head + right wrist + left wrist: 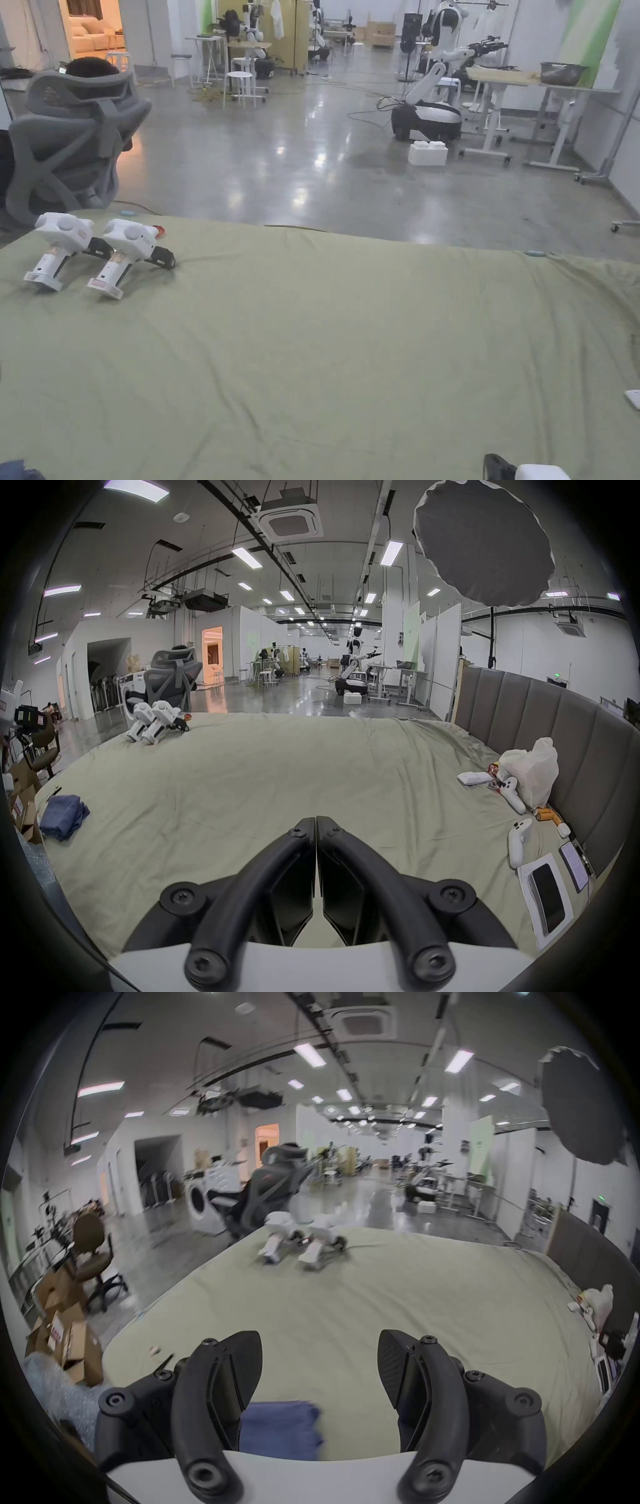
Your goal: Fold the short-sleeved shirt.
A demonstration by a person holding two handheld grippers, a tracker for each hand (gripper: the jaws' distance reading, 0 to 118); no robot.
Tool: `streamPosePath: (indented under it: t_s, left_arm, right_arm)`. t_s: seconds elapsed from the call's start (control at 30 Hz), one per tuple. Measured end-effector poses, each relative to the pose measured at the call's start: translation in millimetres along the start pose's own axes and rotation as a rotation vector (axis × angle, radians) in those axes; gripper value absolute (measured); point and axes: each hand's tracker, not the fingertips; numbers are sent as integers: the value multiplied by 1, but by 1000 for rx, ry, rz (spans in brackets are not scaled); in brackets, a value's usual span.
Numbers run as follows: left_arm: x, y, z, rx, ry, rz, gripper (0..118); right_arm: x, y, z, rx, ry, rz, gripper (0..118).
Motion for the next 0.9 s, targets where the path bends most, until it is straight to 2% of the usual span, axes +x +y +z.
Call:
streamPosePath:
  t_s: [0.27, 0.47, 0.5, 0.6, 0.9]
  left_arm:
    - [116, -35, -15, 136, -83, -26, 72]
    - [177, -54, -18, 213, -102, -42, 35]
    - [190, -57, -15, 225, -100, -44, 24]
    - [209, -62, -10, 283, -115, -72, 3]
    - [234, -69, 0, 307, -126, -115, 0]
  right_arm:
    - [-10, 26, -3, 92, -16, -18, 0]
    - [-11, 41, -3, 168, -64, -35, 0]
    - [-11, 41, -3, 179, -68, -43, 0]
    - [-13, 42, -3, 191, -75, -57, 0]
    - [-23, 36, -3, 209, -68, -65, 0]
